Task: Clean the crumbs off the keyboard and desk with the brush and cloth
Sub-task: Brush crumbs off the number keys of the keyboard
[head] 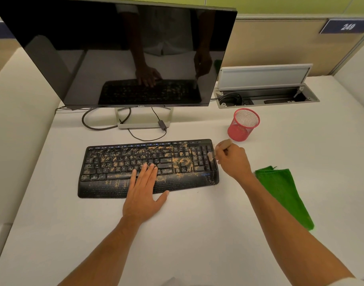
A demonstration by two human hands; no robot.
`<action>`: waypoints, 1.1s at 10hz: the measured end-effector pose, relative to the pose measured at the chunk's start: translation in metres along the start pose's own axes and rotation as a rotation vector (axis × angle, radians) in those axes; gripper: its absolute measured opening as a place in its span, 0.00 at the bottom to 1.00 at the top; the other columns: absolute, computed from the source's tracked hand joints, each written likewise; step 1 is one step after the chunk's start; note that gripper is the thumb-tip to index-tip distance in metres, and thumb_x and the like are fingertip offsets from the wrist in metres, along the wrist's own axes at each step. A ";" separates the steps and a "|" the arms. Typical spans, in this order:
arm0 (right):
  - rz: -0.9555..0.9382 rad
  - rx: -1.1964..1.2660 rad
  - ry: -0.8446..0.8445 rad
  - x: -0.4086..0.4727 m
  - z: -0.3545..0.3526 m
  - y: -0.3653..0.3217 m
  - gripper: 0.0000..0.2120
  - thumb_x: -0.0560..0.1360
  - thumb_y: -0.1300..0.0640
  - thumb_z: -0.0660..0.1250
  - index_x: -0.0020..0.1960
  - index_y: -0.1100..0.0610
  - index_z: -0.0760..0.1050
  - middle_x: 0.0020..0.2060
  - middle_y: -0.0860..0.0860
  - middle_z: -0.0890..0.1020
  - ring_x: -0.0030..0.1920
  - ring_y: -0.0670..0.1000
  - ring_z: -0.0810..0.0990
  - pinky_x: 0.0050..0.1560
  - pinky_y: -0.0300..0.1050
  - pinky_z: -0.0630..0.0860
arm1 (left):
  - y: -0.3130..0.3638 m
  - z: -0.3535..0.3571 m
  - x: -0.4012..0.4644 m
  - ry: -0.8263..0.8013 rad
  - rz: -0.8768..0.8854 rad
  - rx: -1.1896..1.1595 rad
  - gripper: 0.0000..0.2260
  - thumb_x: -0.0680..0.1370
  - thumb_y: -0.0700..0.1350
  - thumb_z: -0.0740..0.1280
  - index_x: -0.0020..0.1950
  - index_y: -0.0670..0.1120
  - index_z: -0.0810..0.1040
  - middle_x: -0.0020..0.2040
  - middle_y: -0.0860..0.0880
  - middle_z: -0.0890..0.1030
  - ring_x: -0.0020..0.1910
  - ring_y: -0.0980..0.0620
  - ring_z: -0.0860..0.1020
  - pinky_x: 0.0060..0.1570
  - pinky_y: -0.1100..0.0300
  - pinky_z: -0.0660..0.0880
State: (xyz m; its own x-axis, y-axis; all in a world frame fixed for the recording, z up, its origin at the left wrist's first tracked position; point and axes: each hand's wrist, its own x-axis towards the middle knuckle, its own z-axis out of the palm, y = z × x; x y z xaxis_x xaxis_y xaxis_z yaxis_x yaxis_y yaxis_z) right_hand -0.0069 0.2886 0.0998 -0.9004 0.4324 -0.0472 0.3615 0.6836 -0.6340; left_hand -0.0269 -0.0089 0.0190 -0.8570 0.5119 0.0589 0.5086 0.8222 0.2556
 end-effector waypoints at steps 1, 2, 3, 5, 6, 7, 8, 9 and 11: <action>0.008 -0.039 -0.025 -0.006 0.004 0.001 0.18 0.83 0.53 0.56 0.40 0.58 0.78 0.34 0.53 0.84 0.37 0.56 0.83 0.45 0.54 0.80 | 0.000 0.000 0.000 0.000 0.000 -0.003 0.36 0.79 0.66 0.54 0.80 0.45 0.55 0.80 0.51 0.54 0.80 0.53 0.45 0.77 0.51 0.37; 0.047 -0.077 -0.047 -0.011 0.006 0.005 0.22 0.83 0.54 0.55 0.36 0.60 0.79 0.31 0.54 0.83 0.35 0.55 0.82 0.44 0.53 0.80 | -0.001 0.001 0.000 -0.001 0.000 -0.005 0.36 0.79 0.66 0.54 0.80 0.46 0.55 0.80 0.51 0.53 0.80 0.53 0.45 0.77 0.51 0.37; 0.095 -0.061 -0.110 -0.007 -0.001 0.006 0.22 0.81 0.54 0.55 0.37 0.62 0.79 0.32 0.55 0.84 0.35 0.56 0.83 0.44 0.54 0.81 | -0.001 0.001 0.001 0.003 0.002 0.000 0.36 0.79 0.66 0.54 0.80 0.46 0.55 0.80 0.51 0.53 0.80 0.53 0.44 0.77 0.50 0.37; 0.058 -0.051 -0.006 0.003 -0.005 -0.005 0.24 0.83 0.53 0.54 0.35 0.61 0.79 0.31 0.54 0.83 0.35 0.56 0.83 0.45 0.53 0.80 | 0.000 0.000 0.000 0.004 0.006 -0.002 0.37 0.79 0.66 0.54 0.80 0.45 0.56 0.80 0.51 0.54 0.80 0.53 0.45 0.78 0.49 0.40; 0.069 -0.053 -0.026 0.001 0.003 -0.007 0.26 0.83 0.51 0.52 0.35 0.61 0.78 0.31 0.55 0.83 0.34 0.57 0.82 0.44 0.54 0.80 | -0.001 0.001 0.000 -0.007 0.002 0.002 0.37 0.79 0.66 0.53 0.80 0.45 0.55 0.80 0.51 0.53 0.80 0.54 0.44 0.77 0.49 0.39; 0.097 -0.087 -0.106 0.002 0.003 -0.004 0.25 0.80 0.50 0.52 0.35 0.63 0.78 0.32 0.56 0.83 0.35 0.58 0.82 0.45 0.56 0.80 | -0.001 0.001 0.000 -0.007 -0.002 0.003 0.37 0.79 0.66 0.53 0.80 0.45 0.55 0.80 0.51 0.53 0.80 0.53 0.44 0.77 0.49 0.38; 0.102 -0.067 -0.136 0.009 -0.003 -0.007 0.21 0.80 0.54 0.55 0.36 0.62 0.78 0.31 0.55 0.82 0.34 0.57 0.82 0.44 0.54 0.81 | -0.001 0.001 0.000 -0.007 0.000 0.001 0.37 0.79 0.66 0.54 0.80 0.45 0.55 0.80 0.50 0.54 0.80 0.53 0.45 0.77 0.49 0.39; 0.049 -0.024 -0.047 0.014 -0.004 -0.010 0.24 0.84 0.53 0.54 0.34 0.59 0.77 0.29 0.50 0.80 0.34 0.54 0.81 0.40 0.47 0.78 | -0.001 0.001 0.001 -0.007 0.001 -0.001 0.37 0.79 0.66 0.54 0.80 0.45 0.56 0.80 0.50 0.54 0.80 0.53 0.45 0.77 0.49 0.39; -0.162 0.066 -0.145 0.026 0.003 -0.028 0.08 0.82 0.57 0.65 0.47 0.59 0.80 0.41 0.44 0.81 0.37 0.36 0.77 0.37 0.35 0.69 | -0.001 0.001 0.001 -0.015 -0.002 0.010 0.37 0.79 0.66 0.53 0.80 0.45 0.55 0.80 0.51 0.53 0.80 0.53 0.44 0.77 0.50 0.38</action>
State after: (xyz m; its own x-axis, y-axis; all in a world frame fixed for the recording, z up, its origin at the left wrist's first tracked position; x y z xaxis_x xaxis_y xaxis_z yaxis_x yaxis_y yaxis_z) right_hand -0.0407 0.2791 0.1143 -0.9726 0.2276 -0.0480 0.1968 0.6950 -0.6916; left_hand -0.0279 -0.0090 0.0181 -0.8569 0.5135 0.0444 0.5076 0.8258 0.2456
